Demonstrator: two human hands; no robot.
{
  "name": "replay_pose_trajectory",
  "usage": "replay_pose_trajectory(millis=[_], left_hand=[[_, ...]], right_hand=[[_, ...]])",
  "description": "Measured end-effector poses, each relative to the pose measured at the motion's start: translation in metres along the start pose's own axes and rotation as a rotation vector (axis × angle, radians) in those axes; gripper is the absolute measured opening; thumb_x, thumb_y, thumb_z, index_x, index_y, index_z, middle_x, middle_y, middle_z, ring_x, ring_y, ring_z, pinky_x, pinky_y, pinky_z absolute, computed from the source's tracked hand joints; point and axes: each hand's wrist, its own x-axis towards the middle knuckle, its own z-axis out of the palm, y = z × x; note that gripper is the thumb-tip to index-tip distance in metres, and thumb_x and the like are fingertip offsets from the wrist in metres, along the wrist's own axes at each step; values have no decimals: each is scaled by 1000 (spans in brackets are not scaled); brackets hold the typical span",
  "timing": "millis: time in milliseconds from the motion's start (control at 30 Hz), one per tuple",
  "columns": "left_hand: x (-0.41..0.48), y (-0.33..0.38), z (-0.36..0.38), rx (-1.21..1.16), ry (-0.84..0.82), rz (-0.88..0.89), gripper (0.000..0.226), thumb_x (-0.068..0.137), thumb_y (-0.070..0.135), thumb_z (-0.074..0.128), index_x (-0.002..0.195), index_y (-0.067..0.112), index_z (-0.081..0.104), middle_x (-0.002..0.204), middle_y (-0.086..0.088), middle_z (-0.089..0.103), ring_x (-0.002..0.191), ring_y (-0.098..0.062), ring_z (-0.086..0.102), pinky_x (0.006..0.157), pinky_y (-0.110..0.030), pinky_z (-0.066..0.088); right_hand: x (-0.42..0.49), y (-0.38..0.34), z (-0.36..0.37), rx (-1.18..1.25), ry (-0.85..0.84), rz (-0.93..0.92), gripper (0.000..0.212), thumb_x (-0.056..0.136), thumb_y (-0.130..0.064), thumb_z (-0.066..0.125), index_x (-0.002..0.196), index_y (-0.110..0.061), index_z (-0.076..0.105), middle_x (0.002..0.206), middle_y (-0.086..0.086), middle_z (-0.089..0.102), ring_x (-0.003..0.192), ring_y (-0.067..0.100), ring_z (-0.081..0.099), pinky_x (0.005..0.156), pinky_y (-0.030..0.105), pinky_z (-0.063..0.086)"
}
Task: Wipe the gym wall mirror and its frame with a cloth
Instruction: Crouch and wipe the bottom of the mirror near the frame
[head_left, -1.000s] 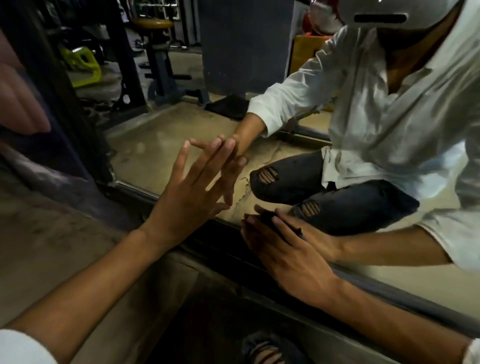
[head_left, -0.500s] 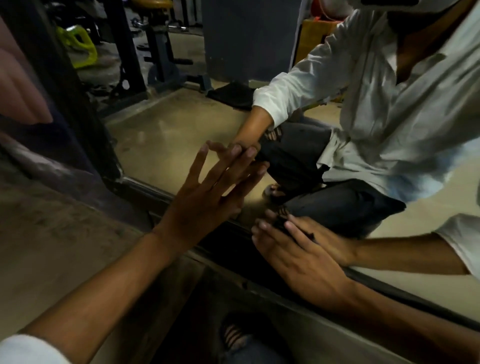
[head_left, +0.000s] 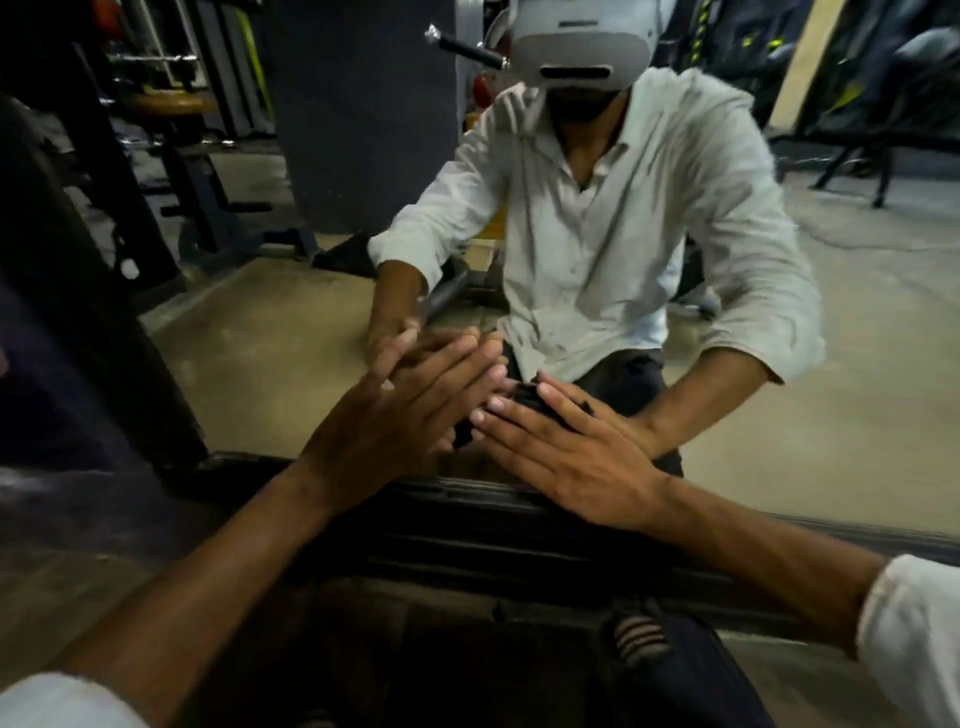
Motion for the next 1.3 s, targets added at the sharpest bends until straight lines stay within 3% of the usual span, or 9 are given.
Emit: replay_pose_trajectory(millis=[67,167,300,400,467,567,733,1033,1300], left_hand=[[-8,-35,-1,-34,14,-129,98,100,66,48,170,7,13,177,-20,10,162,-37,17,125,-65,29],[-19,-85,2,-171,-56,-323,107,97,78,41,171,9,6,178,-19,-1,165,-36,6,125,-73,16],[-24,-92,12,-132,-79,-252,108,96,83,35,171,10,5,178,-19,-1,165,-34,2,126,-73,13],[-24,-90,13,-136,-75,-257,115,93,84,46,171,10,4,178,-18,-1,165,-33,5,126,-73,16],[-23,-93,11,-161,-49,-250,117,91,82,51,171,10,5,178,-17,-1,165,-33,6,126,-72,16],[-33,-103,15,-170,-18,-174,117,90,77,59,171,10,6,178,-16,-1,165,-32,7,127,-68,19],[-58,-123,26,-157,-45,-104,119,88,68,68,171,9,6,178,-16,-1,165,-34,6,129,-65,19],[-69,-113,43,-85,11,-125,110,95,69,60,170,6,12,178,-18,7,164,-35,15,128,-61,25],[-119,-100,58,-112,-59,-214,109,95,63,67,170,6,13,177,-21,9,162,-38,18,127,-65,24]], right_hand=[[11,14,2,-5,-1,-67,49,116,-26,27,164,-16,29,174,2,20,162,21,13,132,45,1],[20,11,-18,658,95,21,53,115,-30,39,166,-31,26,173,-14,21,159,4,15,131,31,8],[43,1,-25,177,-107,153,52,113,-12,41,163,-8,28,176,5,12,163,24,10,131,46,9],[85,17,-27,-1,-1,180,59,114,-20,36,168,-10,13,176,7,2,162,25,9,132,46,-1],[111,32,-32,-119,-9,155,54,115,-21,31,167,-11,18,174,8,15,161,25,16,131,45,1],[126,43,-39,-168,-53,40,49,116,-21,27,163,-10,35,170,10,32,157,28,30,130,46,7],[159,49,-55,-172,74,357,54,111,-16,38,164,-9,30,172,9,26,160,29,23,130,52,14],[156,5,-5,-297,-46,54,50,115,-16,31,165,-10,29,172,9,26,159,25,24,132,43,2],[121,-80,34,-43,-282,-216,62,110,-18,34,165,0,14,174,18,9,162,32,9,132,47,3]])
